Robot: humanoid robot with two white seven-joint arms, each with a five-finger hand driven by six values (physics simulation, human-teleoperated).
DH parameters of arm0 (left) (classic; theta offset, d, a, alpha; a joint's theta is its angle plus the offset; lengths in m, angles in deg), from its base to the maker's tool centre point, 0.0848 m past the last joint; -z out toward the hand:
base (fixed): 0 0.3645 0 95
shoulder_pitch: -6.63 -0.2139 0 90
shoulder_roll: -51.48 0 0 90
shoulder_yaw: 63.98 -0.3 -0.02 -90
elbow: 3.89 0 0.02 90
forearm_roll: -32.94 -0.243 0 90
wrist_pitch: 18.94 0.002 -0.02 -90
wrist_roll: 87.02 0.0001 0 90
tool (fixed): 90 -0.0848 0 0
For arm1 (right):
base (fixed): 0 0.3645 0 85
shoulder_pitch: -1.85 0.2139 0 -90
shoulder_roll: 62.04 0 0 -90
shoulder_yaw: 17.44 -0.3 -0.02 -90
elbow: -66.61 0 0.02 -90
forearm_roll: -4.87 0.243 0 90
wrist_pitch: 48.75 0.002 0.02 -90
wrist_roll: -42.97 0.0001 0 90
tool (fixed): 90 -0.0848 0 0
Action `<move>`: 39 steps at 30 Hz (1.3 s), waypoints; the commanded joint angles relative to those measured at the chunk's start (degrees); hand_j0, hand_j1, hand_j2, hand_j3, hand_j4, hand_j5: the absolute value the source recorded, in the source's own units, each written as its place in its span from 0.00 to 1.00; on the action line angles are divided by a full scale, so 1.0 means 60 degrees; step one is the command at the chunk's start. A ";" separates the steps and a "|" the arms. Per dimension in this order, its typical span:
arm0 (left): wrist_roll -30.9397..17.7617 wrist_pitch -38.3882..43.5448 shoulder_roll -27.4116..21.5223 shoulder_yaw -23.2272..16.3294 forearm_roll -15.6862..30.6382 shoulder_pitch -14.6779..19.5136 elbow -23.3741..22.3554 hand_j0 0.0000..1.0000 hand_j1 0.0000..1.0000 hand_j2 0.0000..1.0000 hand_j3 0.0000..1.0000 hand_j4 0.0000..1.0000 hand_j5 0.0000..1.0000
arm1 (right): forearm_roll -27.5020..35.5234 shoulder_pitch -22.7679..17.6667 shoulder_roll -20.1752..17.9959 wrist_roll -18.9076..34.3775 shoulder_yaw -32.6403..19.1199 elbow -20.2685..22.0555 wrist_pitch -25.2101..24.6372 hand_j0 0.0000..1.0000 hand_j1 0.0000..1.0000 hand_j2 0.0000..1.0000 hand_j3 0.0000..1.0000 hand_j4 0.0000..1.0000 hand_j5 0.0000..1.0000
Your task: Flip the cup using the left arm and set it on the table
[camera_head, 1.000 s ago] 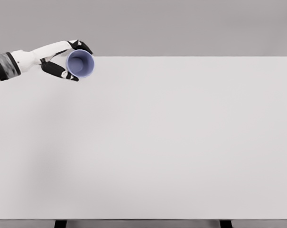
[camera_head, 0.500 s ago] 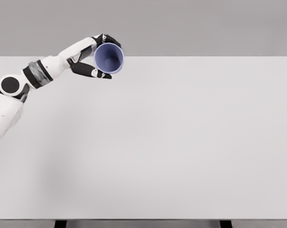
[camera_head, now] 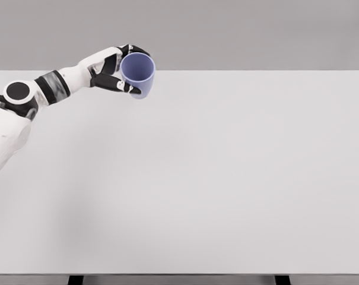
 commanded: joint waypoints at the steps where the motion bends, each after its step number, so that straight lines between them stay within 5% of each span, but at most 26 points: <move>1: 0.0007 0.0646 0.0010 0.0030 0.0419 -0.0014 0.0001 0.55 0.55 0.55 0.55 0.55 0.55 | 0.0001 -0.0014 0.0000 0.0001 0.0000 0.0000 0.0002 1.00 1.00 1.00 1.00 1.00 1.00; 20: 0.0007 0.0705 0.0699 0.0221 0.0611 -0.0732 -0.0043 0.61 0.61 0.61 0.61 0.61 0.61 | 0.0001 -0.0015 0.0000 0.0001 0.0014 0.0000 0.0002 1.00 1.00 1.00 1.00 1.00 1.00; 26: 0.0007 0.0353 0.0801 0.0221 0.0567 -0.0981 -0.0058 0.71 0.71 0.71 0.71 0.71 0.71 | 0.0001 -0.0014 0.0000 0.0001 0.0000 0.0000 0.0002 1.00 1.00 1.00 1.00 1.00 1.00; 30: 0.0007 0.0339 0.0874 0.0206 0.0552 -0.1011 -0.0043 0.89 0.89 0.89 0.89 0.89 0.89 | 0.0001 -0.0015 0.0000 0.0001 0.0000 0.0000 0.0002 1.00 1.00 1.00 1.00 1.00 1.00; 39: 0.0007 0.0339 0.0948 0.0206 0.0552 -0.1011 -0.0043 0.97 0.97 0.97 0.97 0.97 0.97 | 0.0001 -0.0015 0.0000 0.0001 0.0000 0.0000 0.0002 1.00 1.00 1.00 1.00 1.00 1.00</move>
